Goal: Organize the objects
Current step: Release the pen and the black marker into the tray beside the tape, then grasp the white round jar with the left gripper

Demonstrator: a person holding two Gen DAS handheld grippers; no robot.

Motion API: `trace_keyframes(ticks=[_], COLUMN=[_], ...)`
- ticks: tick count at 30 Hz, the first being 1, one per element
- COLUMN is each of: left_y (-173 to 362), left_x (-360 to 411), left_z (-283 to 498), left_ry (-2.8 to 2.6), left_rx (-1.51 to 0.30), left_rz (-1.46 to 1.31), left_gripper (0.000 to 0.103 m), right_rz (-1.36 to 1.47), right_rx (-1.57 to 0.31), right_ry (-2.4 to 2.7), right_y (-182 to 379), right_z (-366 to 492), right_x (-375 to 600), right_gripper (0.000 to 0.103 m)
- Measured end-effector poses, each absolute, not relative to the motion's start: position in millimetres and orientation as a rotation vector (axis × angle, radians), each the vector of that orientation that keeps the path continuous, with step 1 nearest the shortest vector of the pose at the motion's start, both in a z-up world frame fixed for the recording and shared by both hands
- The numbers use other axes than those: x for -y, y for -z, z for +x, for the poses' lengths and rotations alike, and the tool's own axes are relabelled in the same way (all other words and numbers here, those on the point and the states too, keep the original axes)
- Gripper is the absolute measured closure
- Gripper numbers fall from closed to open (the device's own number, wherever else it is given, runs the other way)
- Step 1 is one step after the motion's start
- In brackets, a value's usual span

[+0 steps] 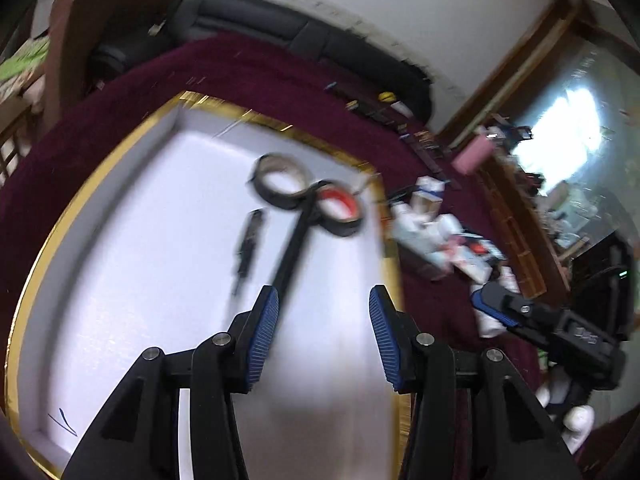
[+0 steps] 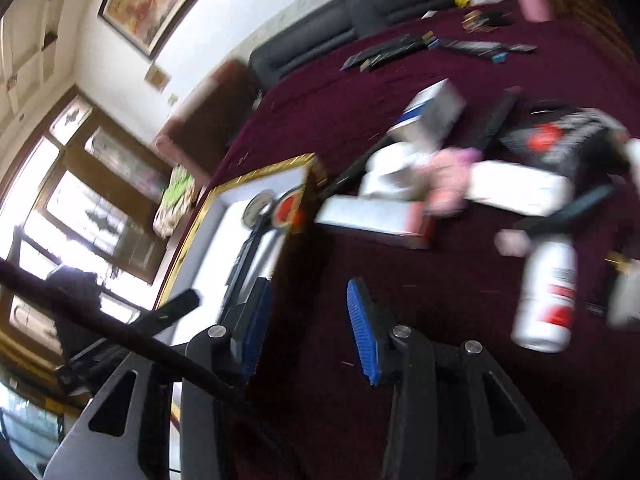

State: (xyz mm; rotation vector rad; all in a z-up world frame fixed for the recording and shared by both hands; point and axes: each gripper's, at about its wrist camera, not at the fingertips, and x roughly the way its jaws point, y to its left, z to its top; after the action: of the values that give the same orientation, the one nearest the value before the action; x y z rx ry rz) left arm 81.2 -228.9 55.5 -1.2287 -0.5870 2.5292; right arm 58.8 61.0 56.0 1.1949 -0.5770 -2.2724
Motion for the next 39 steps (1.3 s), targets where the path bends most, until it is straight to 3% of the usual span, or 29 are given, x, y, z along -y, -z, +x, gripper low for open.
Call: trace_keyframes(ticks=[2,4,9,23,29,37,39], left_y=[-67.0,-73.3,-66.6,-80.9,-78.0,-51.7,-48.7], left_x=[217.6,197.3,152.9,72.0,20.0,3.8,3.3], left_z=[88.7,86.3,77.0,28.8,-7.4,-41.9,-45.0], left_ry=[-2.49,-2.427,-2.266,-2.415,-2.59,-2.571,-2.561], left_rx=[0.57,0.561,0.536,0.235,-0.23,-0.318,-0.319], left_rz=[-1.183,-1.168,-1.253,-1.223,-1.034,-1.104,-1.123], left_gripper=[0.047,0.041,0.041,0.041,0.042,0.042,0.056], right_rz=[1.159,1.128,1.107,1.013,0.98,0.966,0.967], right_rx=[0.626,0.683,0.812,0.8,0.851,0.871,0.848], right_ry=[2.339,2.409,2.497,2.598,2.542,2.522,2.535], right_y=[-60.5,-62.5,-57.9,-32.5,-27.9,-27.6,-28.7], right_z=[68.4,76.7,83.7,85.5,83.3,83.3,83.7], right_x=[-90.2,-119.5,-175.7,-220.1,-226.7,-227.7,-224.6], right_gripper=[0.06,0.053,0.053,0.053,0.052,0.049,0.048])
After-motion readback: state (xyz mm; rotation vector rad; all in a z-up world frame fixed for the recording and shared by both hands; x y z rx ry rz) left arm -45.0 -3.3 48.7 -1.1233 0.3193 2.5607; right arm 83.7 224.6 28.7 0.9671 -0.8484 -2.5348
